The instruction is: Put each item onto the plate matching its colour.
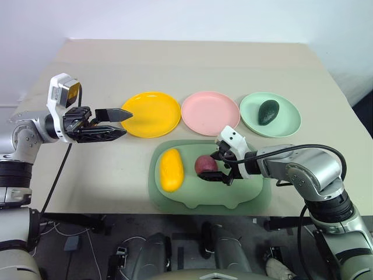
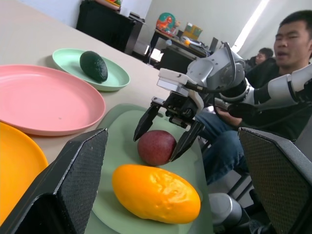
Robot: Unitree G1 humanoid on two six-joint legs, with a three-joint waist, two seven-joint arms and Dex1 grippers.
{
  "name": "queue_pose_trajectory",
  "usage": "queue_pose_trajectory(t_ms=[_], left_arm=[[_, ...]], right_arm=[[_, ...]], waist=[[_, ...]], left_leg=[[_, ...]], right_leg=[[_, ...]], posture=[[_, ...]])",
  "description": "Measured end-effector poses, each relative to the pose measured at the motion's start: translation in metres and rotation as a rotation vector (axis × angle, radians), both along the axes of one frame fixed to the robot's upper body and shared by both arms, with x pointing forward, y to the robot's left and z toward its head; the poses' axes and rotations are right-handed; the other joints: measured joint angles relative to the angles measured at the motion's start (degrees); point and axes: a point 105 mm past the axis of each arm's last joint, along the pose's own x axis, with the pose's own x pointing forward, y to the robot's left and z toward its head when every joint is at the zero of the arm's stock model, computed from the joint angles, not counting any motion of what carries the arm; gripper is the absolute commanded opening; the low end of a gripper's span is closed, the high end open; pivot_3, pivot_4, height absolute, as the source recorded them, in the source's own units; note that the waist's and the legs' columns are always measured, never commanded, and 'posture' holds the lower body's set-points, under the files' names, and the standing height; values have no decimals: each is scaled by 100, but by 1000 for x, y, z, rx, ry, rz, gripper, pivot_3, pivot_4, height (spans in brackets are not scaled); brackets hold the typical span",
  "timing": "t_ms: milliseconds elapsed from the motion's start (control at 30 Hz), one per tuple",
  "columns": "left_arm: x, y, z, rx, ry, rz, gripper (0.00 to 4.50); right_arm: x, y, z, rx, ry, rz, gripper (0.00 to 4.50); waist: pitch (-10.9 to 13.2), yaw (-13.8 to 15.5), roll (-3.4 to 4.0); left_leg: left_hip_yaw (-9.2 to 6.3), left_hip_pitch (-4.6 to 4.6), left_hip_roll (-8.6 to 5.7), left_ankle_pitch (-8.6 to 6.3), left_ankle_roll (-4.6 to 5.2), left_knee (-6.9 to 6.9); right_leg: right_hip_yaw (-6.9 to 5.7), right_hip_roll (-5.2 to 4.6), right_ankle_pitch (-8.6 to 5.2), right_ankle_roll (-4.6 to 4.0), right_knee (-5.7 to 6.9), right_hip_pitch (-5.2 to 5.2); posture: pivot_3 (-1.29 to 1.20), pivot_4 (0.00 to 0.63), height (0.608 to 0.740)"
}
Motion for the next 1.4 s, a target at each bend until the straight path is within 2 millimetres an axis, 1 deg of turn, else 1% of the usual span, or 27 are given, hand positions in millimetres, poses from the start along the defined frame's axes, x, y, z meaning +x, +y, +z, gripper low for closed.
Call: queue_pose_trajectory(t_ms=[133, 167, 200, 233, 300, 333, 367, 467, 767, 800, 867, 900, 933, 1000, 1033, 1067, 1133, 1167, 1200, 1267, 1367, 1400], left_arm=[[0, 0, 0, 1, 1, 0, 4500], [0, 0, 0, 0, 1, 0, 4500], [0, 0, 0, 0, 2, 1, 4500], [0, 0, 0, 0, 2, 2, 4500], [0, 0, 0, 0, 0, 1, 4500], [0, 0, 0, 0, -1, 1, 4500], [0, 0, 0, 0, -1, 1, 4500], [0, 0, 0, 0, -1, 1, 4500], [0, 0, 0, 0, 0, 1, 4500], [0, 0, 0, 0, -1, 1, 4500], [0, 0, 0, 0, -1, 1, 4500], [0, 0, 0, 0, -1, 1, 4500], [0, 0, 0, 0, 0, 1, 4500], [0, 0, 0, 0, 0, 2, 4500], [1, 0, 0, -1, 0, 2, 4500], [1, 0, 1, -1, -2, 0, 4500], [1, 0, 1, -1, -2, 1, 4500], [1, 0, 1, -2, -1, 1, 4500], [1, 0, 1, -2, -1, 1, 4500], [1, 0, 1, -1, -3, -1, 4500], [0, -1, 1, 0, -3, -3, 4500], [0, -1, 1, 0, -3, -3, 4500]], right_arm=[[-5, 8, 6, 84, 52, 8, 4482], [-5, 7, 6, 83, 57, 8, 4482], [-4, 6, 5, 76, 54, 2, 4103], [-4, 5, 6, 74, 51, -3, 3923], [-3, 5, 7, 79, 50, -6, 3200], [-3, 4, 7, 80, 51, -10, 2952], [-3, 3, 7, 78, 50, -15, 2843], [-1, 0, 8, 69, 40, -22, 2828], [0, 1, 8, 63, 29, -16, 2828], [4, 0, 11, 66, 32, -23, 2828], [16, -4, 24, 89, 10, -55, 2828], [24, -7, 36, 119, -6, -76, 2828], [34, -10, 53, 151, -44, -100, 2828], [45, -14, 79, 203, -106, -132, 2828], [54, -16, 88, 241, -123, -163, 2828], [60, -18, 92, 256, -132, -191, 2828], [74, -26, 87, 249, -139, -262, 2828], [84, -32, 80, 247, -129, -319, 2828], [90, -34, 74, 246, -121, -348, 2828], [102, -37, 64, 233, -127, -401, 2828], [119, -40, 47, 158, -186, -453, 2828], [121, -39, 45, 157, -185, -456, 2828]], waist=[[0, 3, 0], [0, 8, 0], [0, 13, 0], [0, 12, 0], [0, 7, 0], [0, 4, 0], [0, 2, 0], [0, 1, 0], [0, -1, 0], [0, -3, 1], [1, -4, 2], [1, -4, 1], [2, -3, 4], [2, -1, 3], [1, -6, 2], [1, -3, 2], [1, 0, 2], [1, -2, 2], [2, -7, 3], [2, -20, 4], [3, -32, 4], [3, -33, 5]], left_leg=[[1, 0, 0, 3, -5, 0], [0, 0, 0, 3, -5, 0], [-1, -1, 0, 1, -2, 0], [-1, -1, 0, 0, -1, 0], [-1, 0, 0, 0, 1, 0], [-1, 0, 0, 0, 0, 0], [-1, 1, 0, 0, 0, 0], [-1, 0, 0, 0, 0, 0], [0, 1, 0, 0, 0, 0], [1, 1, 0, 0, 0, 1], [1, 1, 0, 0, 0, 1], [1, 1, 0, 0, 0, 1], [2, 0, 0, 0, -1, 1], [0, 0, 1, 1, -2, -2], [1, -1, 1, 2, -3, -2], [2, -1, 1, 2, -3, -2], [2, -1, 0, 3, -5, -2], [3, -2, -1, 3, -5, -1], [5, -2, -1, 3, -5, -2], [4, -3, 0, 7, -12, -2], [5, -3, 0, 8, -14, -4], [5, -3, 1, 10, -18, -4]], right_leg=[[0, 0, 0, 0, 1, 0], [0, -1, 0, 0, 1, 1], [-1, -1, 0, 0, 1, 2], [0, -1, 0, 0, 0, 2], [0, 0, 0, 0, 0, 2], [0, 0, 0, 0, 1, 2], [0, 0, 0, 0, 1, 1], [0, 0, 0, 0, 1, 1], [0, 0, 0, 0, 1, 1], [1, -1, 0, 0, 0, 1], [1, 0, 0, 0, 1, 0], [1, 0, 0, 0, 0, 0], [1, 0, 0, 0, 1, -2], [-1, 2, 0, 0, 2, 0], [-1, 2, 0, 0, 2, 0], [0, 2, 0, 0, 2, 0], [0, 0, 0, 0, 1, 2], [0, 0, 0, 0, 1, 1], [1, -1, 1, 0, 2, 0], [1, 0, 1, 0, 3, -2], [2, 1, 0, 0, 3, -4], [2, 1, 0, 0, 3, -4]], posture=[[0, 150, 740], [0, 150, 740], [0, 150, 740], [0, 150, 740], [0, 150, 740], [0, 150, 740], [0, 150, 740], [0, 150, 740], [0, 150, 740], [0, 150, 740], [0, 150, 740], [0, 150, 740], [0, 150, 740], [0, 150, 740], [0, 150, 740], [0, 150, 740], [0, 150, 740], [0, 150, 740], [0, 150, 740], [0, 150, 740], [0, 150, 740], [0, 150, 740]])
